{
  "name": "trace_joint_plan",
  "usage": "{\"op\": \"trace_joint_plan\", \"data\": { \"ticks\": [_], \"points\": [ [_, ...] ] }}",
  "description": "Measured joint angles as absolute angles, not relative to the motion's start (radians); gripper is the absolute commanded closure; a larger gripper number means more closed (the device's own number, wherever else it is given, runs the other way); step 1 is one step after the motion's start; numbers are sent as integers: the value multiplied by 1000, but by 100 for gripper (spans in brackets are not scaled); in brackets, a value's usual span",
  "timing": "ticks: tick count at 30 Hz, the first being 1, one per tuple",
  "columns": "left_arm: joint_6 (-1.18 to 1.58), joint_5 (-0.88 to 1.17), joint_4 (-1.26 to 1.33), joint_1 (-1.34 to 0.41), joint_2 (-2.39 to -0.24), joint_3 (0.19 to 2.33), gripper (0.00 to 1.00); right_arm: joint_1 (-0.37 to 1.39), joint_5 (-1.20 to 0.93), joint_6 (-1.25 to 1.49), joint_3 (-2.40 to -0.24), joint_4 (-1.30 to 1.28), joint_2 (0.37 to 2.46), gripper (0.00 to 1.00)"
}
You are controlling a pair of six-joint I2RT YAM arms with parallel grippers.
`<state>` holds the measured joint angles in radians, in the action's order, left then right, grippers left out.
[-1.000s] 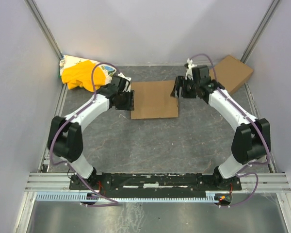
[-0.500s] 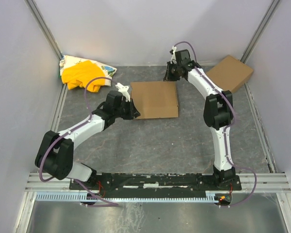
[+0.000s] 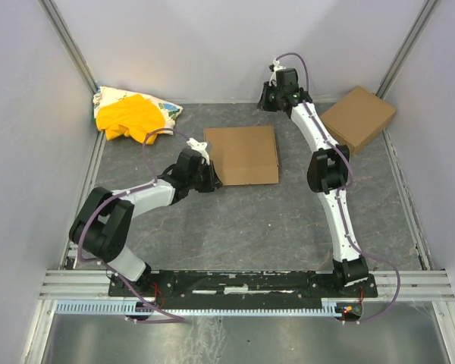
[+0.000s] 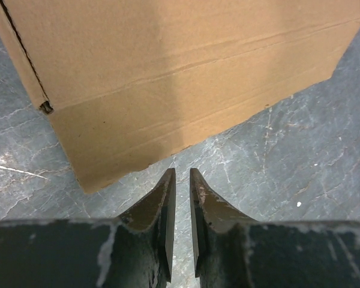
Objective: Fold the paper box
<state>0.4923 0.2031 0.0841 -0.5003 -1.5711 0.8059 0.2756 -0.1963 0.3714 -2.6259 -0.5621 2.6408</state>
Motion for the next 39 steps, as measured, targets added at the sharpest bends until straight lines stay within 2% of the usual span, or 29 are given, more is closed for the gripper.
{"op": "trace_joint_plan", "data": {
  "ticks": [8,28,39],
  "points": [
    [493,160,76,-529,-1608,820,76,261,-217,352,-2633,-610,2725,78],
    [493,-14,54,-593,-1822,981,76,261,-364,228,-2613,-733,2726,76],
    [493,-133,38,-666,-1922,1115,74,246,-382,133,-2446,-760,2647,77]
  ]
}}
